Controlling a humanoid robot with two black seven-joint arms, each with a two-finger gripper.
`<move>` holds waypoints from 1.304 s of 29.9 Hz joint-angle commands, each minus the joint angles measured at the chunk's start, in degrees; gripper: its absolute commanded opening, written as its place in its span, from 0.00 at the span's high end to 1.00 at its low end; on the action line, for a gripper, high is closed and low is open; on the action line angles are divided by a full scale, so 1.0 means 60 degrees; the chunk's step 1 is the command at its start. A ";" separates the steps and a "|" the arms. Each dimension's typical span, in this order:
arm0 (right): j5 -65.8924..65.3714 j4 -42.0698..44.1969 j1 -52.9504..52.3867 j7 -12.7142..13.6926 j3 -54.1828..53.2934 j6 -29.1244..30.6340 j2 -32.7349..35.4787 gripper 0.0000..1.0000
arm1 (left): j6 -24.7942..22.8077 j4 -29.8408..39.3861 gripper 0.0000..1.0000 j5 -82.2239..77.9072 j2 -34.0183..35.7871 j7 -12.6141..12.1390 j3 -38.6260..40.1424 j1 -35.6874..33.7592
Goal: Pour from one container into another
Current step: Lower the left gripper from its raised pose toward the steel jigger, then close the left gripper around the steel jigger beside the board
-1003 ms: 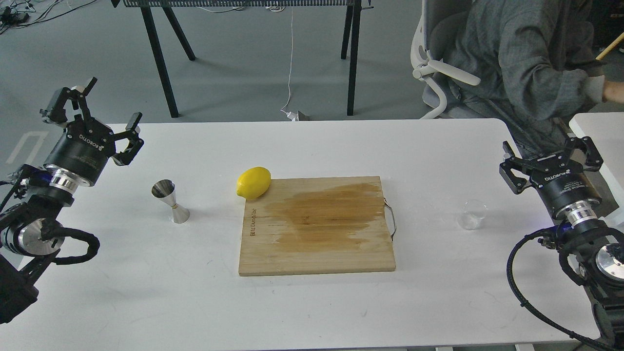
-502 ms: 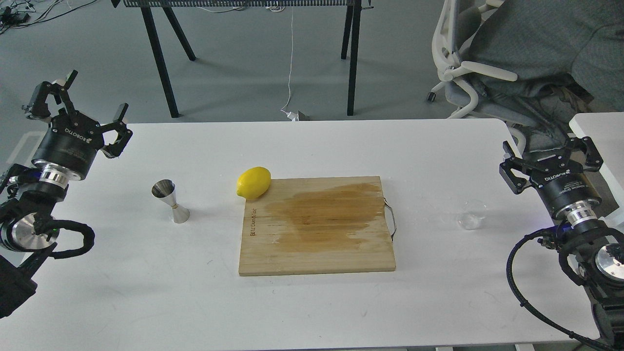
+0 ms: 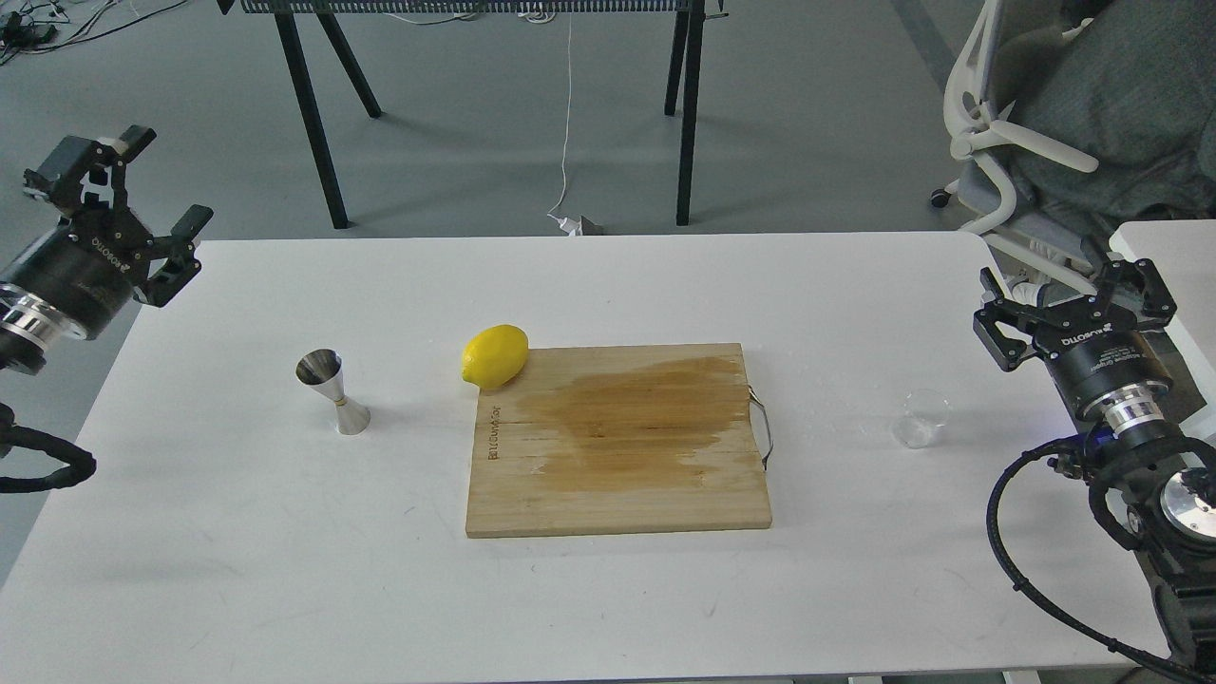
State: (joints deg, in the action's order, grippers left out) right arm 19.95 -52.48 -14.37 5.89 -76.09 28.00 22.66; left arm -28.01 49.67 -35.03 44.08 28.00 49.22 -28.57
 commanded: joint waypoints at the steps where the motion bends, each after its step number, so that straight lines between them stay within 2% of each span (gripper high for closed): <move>1: 0.0000 0.0016 0.0036 0.0000 -0.0005 0.0000 0.0017 0.01 | 0.0002 0.1005 0.00 -0.0709 0.0679 0.0001 -0.0072 0.0132; 5: 0.0000 0.0045 0.0080 0.0000 -0.0005 0.0000 0.0017 0.01 | 0.0002 0.2046 0.00 -0.2565 0.1134 0.0001 -0.0102 0.0439; 10: -0.0015 0.0074 0.0124 0.0000 -0.0005 0.0000 0.0017 0.01 | 0.2452 0.3379 0.00 -0.4282 0.1281 0.0001 -0.0073 0.1097; 15: -0.0015 0.0089 0.0124 0.0000 -0.0005 0.0000 0.0017 0.01 | 0.5718 0.3777 0.00 -0.5875 0.1208 0.0001 -0.0131 0.1772; 18: -0.0015 0.0104 0.0124 0.0000 0.0010 0.0000 0.0017 0.01 | 0.6804 0.3879 0.01 -0.6889 0.1193 0.0001 -0.0102 0.2240; 21: -0.0015 0.0104 0.0139 0.0000 0.0039 0.0000 0.0017 0.01 | 0.7493 0.4156 0.01 -0.6994 0.1237 0.0001 -0.0102 0.2928; 25: -0.0015 0.0104 0.0154 0.0000 0.0083 0.0000 0.0017 0.01 | 0.8242 0.4451 0.01 -0.7635 0.1237 0.0001 -0.0117 0.3676; 29: -0.0015 0.0089 0.0154 0.0000 0.0098 0.0000 0.0017 0.01 | 0.8550 0.4451 0.01 -0.8706 0.0931 0.0001 -0.0102 0.4159; 34: -0.0015 0.0089 0.0183 0.0014 0.0098 0.0000 0.0017 0.01 | 0.8653 0.4246 0.01 -0.9701 0.0271 0.0001 -0.0087 0.4424; 39: -0.0015 0.0060 0.0285 0.0000 0.0054 0.0000 0.0017 0.01 | 0.8668 0.3339 0.01 -1.0654 -0.0329 0.0001 -0.0102 0.4512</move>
State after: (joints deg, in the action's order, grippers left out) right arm 19.86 -52.07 -12.95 5.92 -75.54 28.00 22.77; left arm 23.97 72.52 -95.78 44.15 28.01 48.71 -1.72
